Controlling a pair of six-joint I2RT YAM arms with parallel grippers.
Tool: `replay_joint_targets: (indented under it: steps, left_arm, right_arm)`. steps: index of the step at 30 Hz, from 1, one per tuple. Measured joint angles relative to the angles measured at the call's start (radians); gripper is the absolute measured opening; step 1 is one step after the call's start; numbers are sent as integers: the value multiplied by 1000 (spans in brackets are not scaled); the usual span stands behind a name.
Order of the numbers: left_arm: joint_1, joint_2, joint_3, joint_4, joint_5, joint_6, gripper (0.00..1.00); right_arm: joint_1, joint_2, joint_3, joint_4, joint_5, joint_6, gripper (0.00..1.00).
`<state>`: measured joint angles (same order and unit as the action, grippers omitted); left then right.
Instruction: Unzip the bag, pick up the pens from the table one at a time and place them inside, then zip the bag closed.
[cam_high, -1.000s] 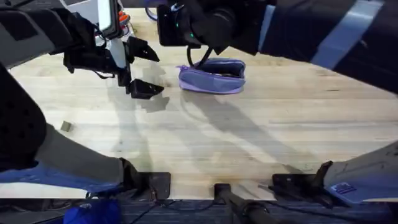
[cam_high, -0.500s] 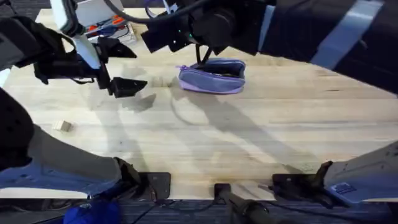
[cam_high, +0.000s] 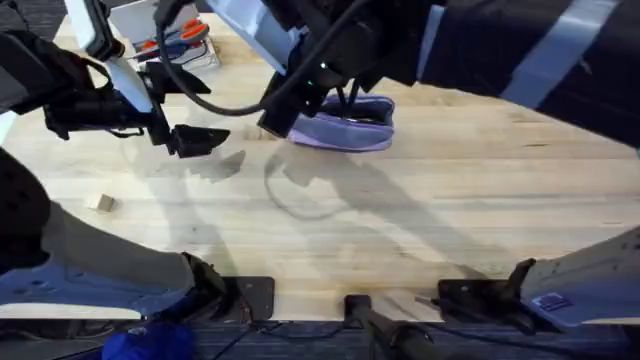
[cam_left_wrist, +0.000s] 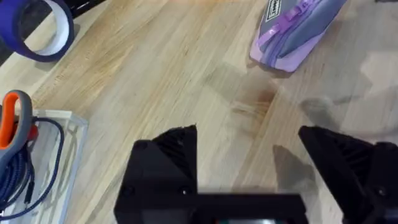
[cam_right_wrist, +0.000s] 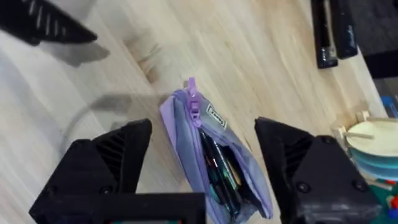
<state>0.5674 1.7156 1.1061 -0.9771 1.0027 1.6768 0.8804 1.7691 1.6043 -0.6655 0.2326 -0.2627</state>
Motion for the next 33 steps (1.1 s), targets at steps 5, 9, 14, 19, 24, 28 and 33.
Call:
replay_joint_targets:
  steps: [5, 9, 14, 19, 24, 28, 33]
  left_arm:
    - [0, 0, 0, 0, 0, 0, 993]
    - [0, 0, 0, 0, 0, 0, 993]
    - [0, 0, 0, 0, 0, 0, 993]
    - [0, 0, 0, 0, 0, 0, 993]
    - [0, 0, 0, 0, 0, 0, 994]
    - [0, 0, 0, 0, 0, 0, 994]
    - [0, 0, 0, 0, 0, 0, 994]
  right_arm:
    - [-14, 0, 0, 6, -41, -36, 996]
    - [-20, 0, 0, 8, -100, -42, 994]
    - [-20, 0, 0, 7, -195, -46, 995]
    - [-27, 21, 0, 7, -229, -38, 995]
    - [-44, 71, 0, 15, -240, -8, 996]
    - [-70, 105, 0, 17, -247, 10, 995]
    - [-115, 133, 0, 30, -259, 41, 995]
